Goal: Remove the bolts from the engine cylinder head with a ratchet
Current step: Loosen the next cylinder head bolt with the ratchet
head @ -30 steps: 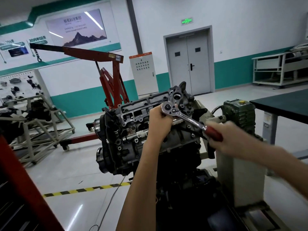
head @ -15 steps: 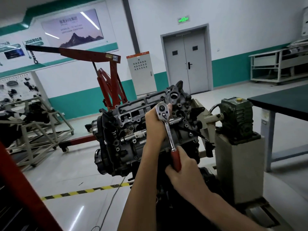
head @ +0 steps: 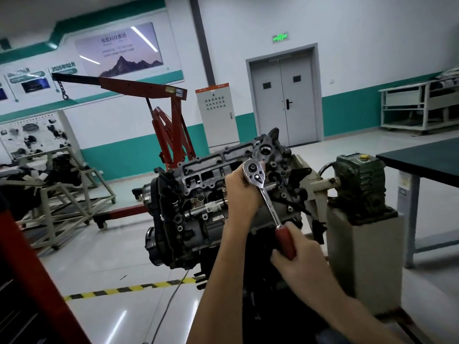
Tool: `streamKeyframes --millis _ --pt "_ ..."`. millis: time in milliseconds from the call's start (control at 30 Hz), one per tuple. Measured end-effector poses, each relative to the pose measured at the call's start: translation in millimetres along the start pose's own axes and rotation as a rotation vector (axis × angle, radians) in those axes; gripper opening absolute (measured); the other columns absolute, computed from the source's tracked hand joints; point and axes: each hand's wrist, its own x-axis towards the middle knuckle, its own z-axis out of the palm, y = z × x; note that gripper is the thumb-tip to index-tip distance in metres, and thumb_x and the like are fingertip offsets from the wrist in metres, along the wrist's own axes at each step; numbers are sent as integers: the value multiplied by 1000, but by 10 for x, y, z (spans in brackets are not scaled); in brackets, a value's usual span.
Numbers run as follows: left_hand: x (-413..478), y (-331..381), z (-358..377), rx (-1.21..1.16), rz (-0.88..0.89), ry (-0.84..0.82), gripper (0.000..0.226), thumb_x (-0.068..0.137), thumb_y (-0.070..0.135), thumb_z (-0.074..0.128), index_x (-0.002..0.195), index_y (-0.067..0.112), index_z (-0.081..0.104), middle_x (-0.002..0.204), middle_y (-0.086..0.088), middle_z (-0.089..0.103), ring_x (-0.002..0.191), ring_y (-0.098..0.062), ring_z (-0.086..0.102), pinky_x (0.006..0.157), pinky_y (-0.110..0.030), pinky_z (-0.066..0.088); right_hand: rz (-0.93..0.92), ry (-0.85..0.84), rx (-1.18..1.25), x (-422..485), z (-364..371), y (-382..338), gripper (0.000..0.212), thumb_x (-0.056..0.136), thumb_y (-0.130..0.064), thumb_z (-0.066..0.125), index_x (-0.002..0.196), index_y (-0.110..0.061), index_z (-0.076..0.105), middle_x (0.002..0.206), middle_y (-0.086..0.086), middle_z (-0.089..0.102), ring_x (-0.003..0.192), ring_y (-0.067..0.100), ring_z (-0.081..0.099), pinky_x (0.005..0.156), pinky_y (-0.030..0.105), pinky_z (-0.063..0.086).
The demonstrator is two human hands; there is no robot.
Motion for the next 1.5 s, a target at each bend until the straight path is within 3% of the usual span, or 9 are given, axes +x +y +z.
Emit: streamKeyframes --millis 167,300,467,667,833,1033,1167,1367,1500 --pt "-14 35 -37 2 20 -15 54 91 11 63 54 34 32 46 16 32 50 0 24 49 -13 24 101 -31 213 -44 414 -122 23 77 -3 59 95 -13 49 62 1 51 42 2 47 44 11 37" --pt "51 61 -66 7 -46 -88 54 88 3 63 48 31 38 45 17 38 52 -1 30 53 -21 29 -72 -191 -114 153 -354 6 31 73 0 63 80 -26 48 51 -6 46 40 2 44 41 10 34" --pt "7 69 -99 10 -74 -58 52 88 -3 57 51 27 37 44 14 35 51 -4 26 51 -25 24 -229 -333 -546 659 -962 -3 19 80 -7 64 89 -18 51 69 6 58 54 18 57 55 34 52" --pt "-48 88 -73 -56 -59 -10 44 91 8 62 56 24 41 51 16 38 55 -4 33 54 -20 31 -35 -14 -74 14 -88 -21 26 73 -4 65 76 -21 45 50 -6 42 38 4 42 40 9 31" --pt "-30 66 -77 -28 -44 -26 48 92 13 63 57 24 31 52 15 30 55 -3 26 53 -22 28 105 -18 219 -84 492 -192 22 79 -1 58 94 -13 48 58 2 47 40 4 46 40 11 35" --pt "22 67 -111 6 -55 -123 45 89 1 59 54 21 40 47 16 37 52 -3 29 51 -21 27 -108 -342 -338 386 -739 39 26 76 1 63 86 -20 52 63 -2 53 46 1 52 46 13 43" --pt "2 67 -66 6 -80 -82 27 88 -3 56 62 5 56 43 16 39 46 -2 28 48 -18 24 -242 -325 -573 754 -1080 18 20 79 -5 64 95 -14 55 65 -4 55 52 6 55 54 17 48" --pt "-40 36 -36 -68 -49 9 48 91 12 63 51 30 44 48 17 41 52 1 32 52 -16 30 -39 3 -81 21 -64 -1 26 73 -2 65 79 -19 47 48 -8 41 40 1 46 40 6 30" --pt "-30 40 -62 -31 -17 13 54 91 12 63 49 37 41 46 17 36 47 1 28 48 -9 26 96 -8 222 -98 523 -197 20 78 -2 58 88 -17 49 58 2 49 41 7 47 42 17 41"
